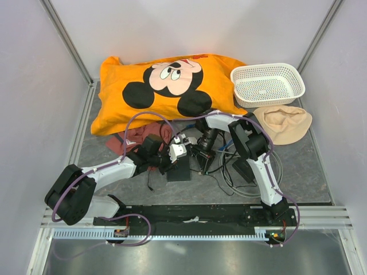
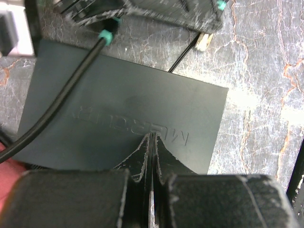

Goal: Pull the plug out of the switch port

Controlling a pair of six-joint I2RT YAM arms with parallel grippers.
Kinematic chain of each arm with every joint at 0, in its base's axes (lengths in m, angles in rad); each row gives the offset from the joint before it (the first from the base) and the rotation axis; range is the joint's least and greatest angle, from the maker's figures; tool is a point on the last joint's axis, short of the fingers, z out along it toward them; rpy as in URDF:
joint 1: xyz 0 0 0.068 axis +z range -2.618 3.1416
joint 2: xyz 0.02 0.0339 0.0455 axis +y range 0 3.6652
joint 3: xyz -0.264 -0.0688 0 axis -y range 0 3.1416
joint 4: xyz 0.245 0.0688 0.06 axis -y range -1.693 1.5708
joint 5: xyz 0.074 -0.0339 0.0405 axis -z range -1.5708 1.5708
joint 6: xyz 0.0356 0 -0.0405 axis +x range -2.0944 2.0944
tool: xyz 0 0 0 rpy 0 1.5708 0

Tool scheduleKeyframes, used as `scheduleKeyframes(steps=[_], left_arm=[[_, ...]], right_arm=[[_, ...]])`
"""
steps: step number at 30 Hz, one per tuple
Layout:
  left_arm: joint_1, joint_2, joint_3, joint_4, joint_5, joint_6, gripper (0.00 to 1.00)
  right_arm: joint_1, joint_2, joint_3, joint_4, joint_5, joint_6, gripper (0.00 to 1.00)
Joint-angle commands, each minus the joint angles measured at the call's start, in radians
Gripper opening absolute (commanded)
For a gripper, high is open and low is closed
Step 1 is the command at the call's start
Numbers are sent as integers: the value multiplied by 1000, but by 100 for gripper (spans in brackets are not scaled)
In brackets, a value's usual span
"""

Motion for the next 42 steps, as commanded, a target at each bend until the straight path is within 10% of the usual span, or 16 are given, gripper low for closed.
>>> scheduleKeyframes(steps=[1,21,30,42], left_arm=[[-2,21,-25,-46,-48,13,1],[-2,21,-26,-41,-53,7,1],[-2,28,-17,-44,-59,2,2],[-2,25,-16,-52,-40,12,2]], right_arm=[[-11,13,-77,131,360,-133,0],[-329,-251,-196,284,486,-40,0],[-303,-660,-233,592,296,85,28],[-304,-742,-167,824,668,267,52]])
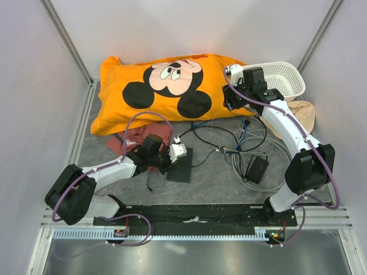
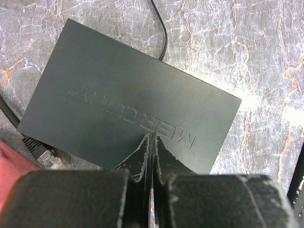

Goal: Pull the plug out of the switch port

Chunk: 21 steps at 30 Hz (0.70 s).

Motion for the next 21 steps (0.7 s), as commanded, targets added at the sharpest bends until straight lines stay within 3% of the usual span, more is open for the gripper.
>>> scheduleKeyframes(steps=[1,5,8,9,10,11,13,14,18,19,21], left_arm=[[-2,24,-15,-59,-38,13,1],[1,8,-9,-76,-4,27,1],[17,-15,48,-119,34,56,2],[24,-18,91,-125,36,50,15],[40,-18,114,-137,34,42,24],[46,-27,160,-140,31,39,38],[64,-27,203,-151,-2,38,48],[70,-30,241,-156,-19,38,58],[112,-38,295,-159,-119,48,77],[119,-38,298,-148,-150,55,99],[145,-41,291,-130,-182,59,99]], right_arm=[[-5,15,16,73,179,73,54],[-98,19,25,67,220,140,59],[-231,45,47,23,171,176,78],[-264,57,51,-6,163,171,82],[-273,70,65,-23,148,148,98],[-326,91,70,-57,146,130,98],[-333,105,71,-73,193,128,98],[-333,105,67,-82,196,139,98],[-316,67,-60,-22,313,251,98],[-306,52,-82,-13,359,266,98],[-298,35,-148,10,373,277,98]])
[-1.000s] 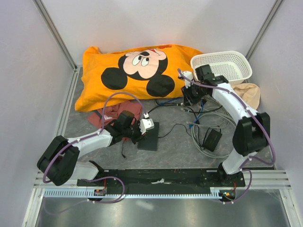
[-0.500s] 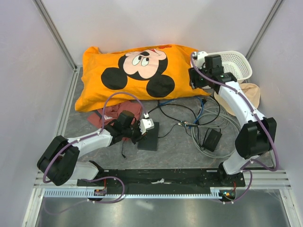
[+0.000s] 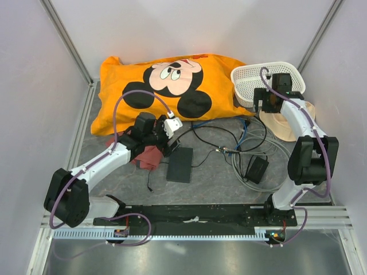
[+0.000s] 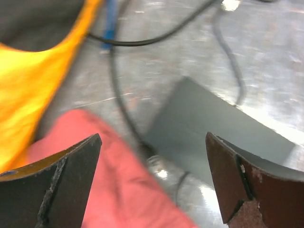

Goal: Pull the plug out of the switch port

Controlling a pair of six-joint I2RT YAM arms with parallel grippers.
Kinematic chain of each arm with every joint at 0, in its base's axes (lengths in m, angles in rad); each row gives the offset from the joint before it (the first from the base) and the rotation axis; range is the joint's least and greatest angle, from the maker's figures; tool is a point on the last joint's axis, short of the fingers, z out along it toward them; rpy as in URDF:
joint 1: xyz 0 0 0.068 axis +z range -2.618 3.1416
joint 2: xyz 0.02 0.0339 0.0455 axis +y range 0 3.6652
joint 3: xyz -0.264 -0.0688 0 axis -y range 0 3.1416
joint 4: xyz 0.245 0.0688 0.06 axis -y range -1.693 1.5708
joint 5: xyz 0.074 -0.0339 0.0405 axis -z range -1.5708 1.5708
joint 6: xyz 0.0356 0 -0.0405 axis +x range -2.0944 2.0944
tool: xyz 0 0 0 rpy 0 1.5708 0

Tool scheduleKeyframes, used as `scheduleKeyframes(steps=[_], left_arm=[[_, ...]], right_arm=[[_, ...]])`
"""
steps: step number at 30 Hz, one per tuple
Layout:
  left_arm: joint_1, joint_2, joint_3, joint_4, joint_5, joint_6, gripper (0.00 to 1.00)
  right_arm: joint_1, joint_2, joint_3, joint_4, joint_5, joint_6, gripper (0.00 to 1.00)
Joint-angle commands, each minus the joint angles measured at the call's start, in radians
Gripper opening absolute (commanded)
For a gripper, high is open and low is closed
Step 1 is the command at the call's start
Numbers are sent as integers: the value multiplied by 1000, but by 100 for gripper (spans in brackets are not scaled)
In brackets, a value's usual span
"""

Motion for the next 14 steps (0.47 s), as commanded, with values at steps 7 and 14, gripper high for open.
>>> scheduleKeyframes(steps=[7,14], left_arm=[[78,-20,19,134,-16,-255,99],[78,43,-24,329,155,-255,99]], right_arm=[[41,-101,-152,40,3,50,98],[85,-69,-129,28,-34,-7,98]])
